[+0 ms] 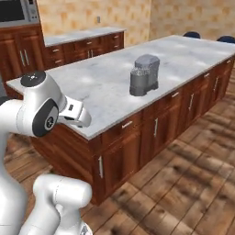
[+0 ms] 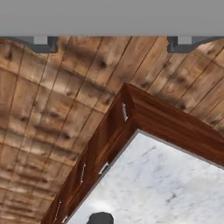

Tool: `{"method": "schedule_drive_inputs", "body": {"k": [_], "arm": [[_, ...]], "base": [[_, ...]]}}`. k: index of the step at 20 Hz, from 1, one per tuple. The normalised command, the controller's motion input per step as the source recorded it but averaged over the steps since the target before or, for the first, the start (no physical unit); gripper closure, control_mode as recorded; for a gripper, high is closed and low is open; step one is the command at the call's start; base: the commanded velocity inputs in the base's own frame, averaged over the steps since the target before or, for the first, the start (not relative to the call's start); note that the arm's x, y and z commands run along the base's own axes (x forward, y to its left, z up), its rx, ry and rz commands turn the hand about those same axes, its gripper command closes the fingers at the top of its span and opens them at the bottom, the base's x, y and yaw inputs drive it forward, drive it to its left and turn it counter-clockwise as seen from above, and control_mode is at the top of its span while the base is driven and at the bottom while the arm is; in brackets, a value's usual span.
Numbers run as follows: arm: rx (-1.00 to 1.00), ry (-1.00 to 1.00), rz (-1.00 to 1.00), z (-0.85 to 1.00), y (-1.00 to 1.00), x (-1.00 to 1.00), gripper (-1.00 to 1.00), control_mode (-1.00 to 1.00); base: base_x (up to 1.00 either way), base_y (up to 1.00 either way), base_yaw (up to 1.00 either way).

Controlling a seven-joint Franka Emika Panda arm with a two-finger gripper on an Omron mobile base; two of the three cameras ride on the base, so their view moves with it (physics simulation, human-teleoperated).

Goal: Navigate to the stand mixer.

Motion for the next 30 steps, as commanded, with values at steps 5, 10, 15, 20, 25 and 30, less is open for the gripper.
{"method": "schedule_drive_inputs", "body": {"k": [5,10,15,20,25,30], "arm": [[0.0,0.0,0.0,0.0,0.0,0.0,-1.0,1.0],[0.0,0.0,0.0,0.0,0.0,0.0,-1.0,1.0],[0.0,0.0,0.0,0.0,0.0,0.0,-1.0,1.0],[0.0,0.0,0.0,0.0,0.0,0.0,-1.0,1.0],[0.0,0.0,0.0,0.0,0.0,0.0,-1.0,1.0],[0.0,0.0,0.0,0.0,0.0,0.0,-1.0,1.0]], "base": [[0.24,-1.0,0.61],[0.16,-0.97,0.64],[0.12,-0.99,0.62],[0.01,-1.0,0.55],[0.0,-1.0,0.5],[0.0,-1.0,0.42]]}}
